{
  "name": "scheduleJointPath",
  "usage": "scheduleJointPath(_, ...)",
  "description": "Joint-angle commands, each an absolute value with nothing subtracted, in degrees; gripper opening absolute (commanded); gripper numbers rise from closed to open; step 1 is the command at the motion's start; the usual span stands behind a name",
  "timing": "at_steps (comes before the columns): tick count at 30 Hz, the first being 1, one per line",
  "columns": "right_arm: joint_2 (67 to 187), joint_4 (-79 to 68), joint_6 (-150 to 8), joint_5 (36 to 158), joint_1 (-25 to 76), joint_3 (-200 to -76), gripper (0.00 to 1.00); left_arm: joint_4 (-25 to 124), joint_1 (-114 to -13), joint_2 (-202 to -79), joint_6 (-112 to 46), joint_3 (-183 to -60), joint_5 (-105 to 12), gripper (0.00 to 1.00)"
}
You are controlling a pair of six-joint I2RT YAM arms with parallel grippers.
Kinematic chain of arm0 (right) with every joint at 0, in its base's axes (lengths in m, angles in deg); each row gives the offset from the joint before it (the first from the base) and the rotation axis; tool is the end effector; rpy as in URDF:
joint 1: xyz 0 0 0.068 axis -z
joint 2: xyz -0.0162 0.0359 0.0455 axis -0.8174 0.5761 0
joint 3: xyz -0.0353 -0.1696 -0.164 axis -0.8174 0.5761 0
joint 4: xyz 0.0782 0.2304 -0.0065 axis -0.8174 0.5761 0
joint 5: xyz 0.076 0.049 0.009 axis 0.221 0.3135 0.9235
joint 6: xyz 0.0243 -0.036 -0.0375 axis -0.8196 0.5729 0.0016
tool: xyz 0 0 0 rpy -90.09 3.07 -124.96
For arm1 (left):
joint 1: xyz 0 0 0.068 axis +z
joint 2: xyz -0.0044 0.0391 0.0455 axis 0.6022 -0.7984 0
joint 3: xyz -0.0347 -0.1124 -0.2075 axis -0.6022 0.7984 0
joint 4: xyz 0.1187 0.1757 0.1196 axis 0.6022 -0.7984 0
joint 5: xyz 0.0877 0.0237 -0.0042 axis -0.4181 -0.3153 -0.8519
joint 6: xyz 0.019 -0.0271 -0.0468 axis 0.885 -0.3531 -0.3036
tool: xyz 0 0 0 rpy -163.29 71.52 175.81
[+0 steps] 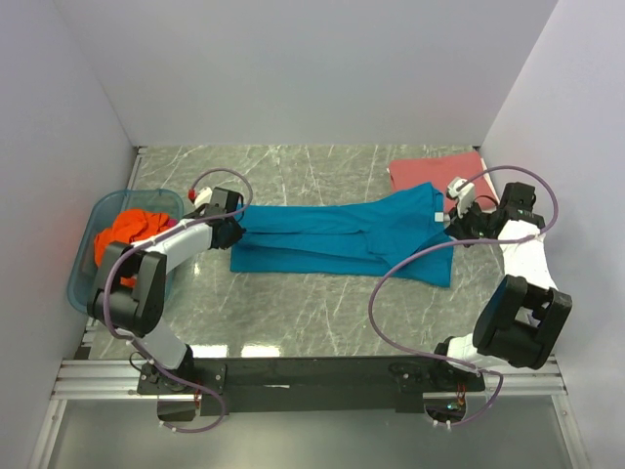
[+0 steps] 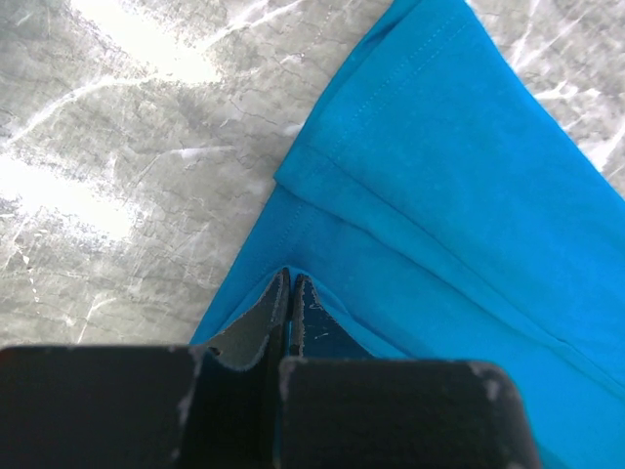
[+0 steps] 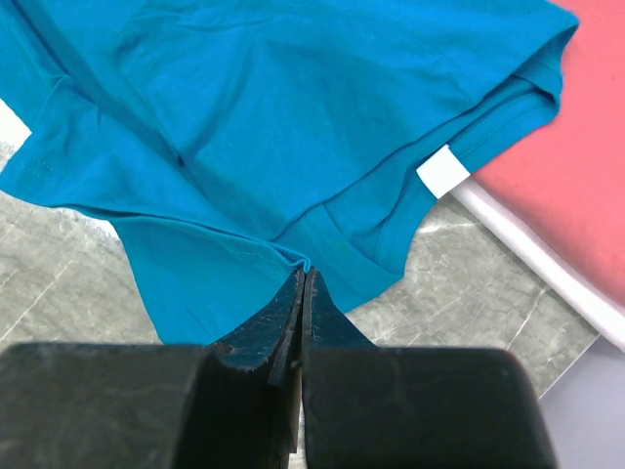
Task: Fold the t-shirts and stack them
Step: Fold the tshirt
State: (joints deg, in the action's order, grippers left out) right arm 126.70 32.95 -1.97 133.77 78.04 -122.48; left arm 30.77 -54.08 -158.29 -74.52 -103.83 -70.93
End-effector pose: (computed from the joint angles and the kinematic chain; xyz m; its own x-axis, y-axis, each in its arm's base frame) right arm 0.2572 -0.0796 0.2261 -0.3336 -0.5504 -0.7653 -0.7211 0.6719 -0.1689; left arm 0.2999 -0.0801 0.1551 -0.5711 -0.6306 -0.5256 -0.5545 0.7685 -0.3194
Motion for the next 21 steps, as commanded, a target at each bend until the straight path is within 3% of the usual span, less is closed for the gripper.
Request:
scheduleJointPath(1,127.27,30.86,-3.73,134.23,77.67,-125.4,0.0,32.3,-53.72,-158.99,-73.06,-106.5,-71.62,0.01)
scheduleJointPath(21,129.82,24.97,-12.87,130.98,75.04,-127.25,0.0,31.6,-52.76,-159.26,-70.51,-108.53,-70.21,0.09)
